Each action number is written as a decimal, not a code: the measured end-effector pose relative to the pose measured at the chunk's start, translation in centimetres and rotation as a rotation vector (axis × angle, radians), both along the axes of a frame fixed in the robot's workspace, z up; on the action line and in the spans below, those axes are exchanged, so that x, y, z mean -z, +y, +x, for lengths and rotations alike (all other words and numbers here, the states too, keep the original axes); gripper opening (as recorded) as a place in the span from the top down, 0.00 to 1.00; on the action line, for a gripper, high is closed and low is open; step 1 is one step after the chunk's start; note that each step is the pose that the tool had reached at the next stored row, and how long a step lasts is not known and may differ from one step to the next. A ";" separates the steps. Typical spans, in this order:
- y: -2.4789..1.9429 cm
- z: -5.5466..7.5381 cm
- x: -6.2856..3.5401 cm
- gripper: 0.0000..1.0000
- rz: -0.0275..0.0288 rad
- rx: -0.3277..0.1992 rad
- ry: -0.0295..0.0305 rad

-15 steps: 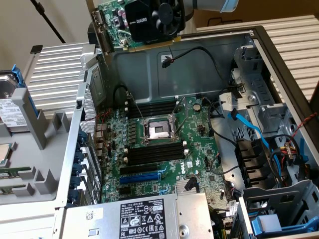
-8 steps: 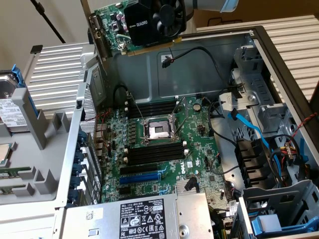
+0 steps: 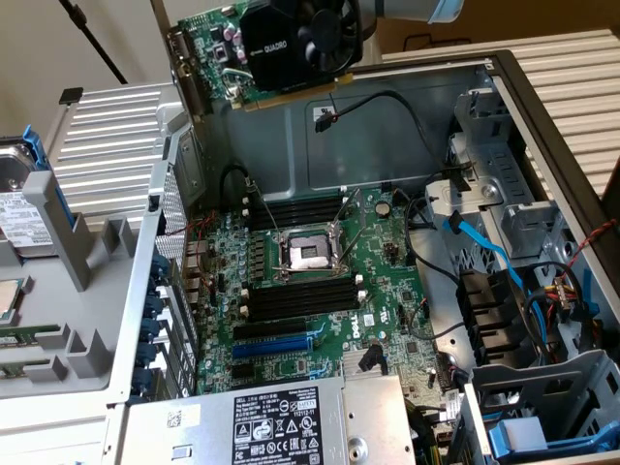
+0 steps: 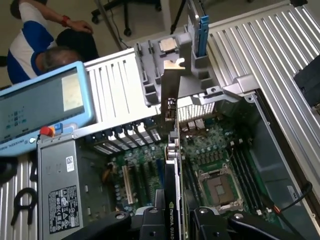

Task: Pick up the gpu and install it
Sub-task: 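Pick up the gpu and move the gpu toward the slot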

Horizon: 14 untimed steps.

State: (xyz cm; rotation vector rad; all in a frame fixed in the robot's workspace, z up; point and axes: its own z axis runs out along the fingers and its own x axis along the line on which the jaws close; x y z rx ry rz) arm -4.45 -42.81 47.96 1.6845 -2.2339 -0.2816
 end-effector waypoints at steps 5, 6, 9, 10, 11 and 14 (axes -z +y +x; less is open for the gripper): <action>0.00 0.5 0.27 0.74 0.0078 -0.043 0.0081; 0.01 0.6 0.30 0.74 0.0100 -0.046 0.0120; 0.05 0.9 0.35 0.74 0.0189 -0.056 0.0297; 0.05 0.9 0.37 0.74 0.0215 -0.061 0.0363; 0.05 0.9 0.39 0.74 0.0243 -0.066 0.0433; 0.05 1.0 0.45 0.74 0.0322 -0.094 0.0569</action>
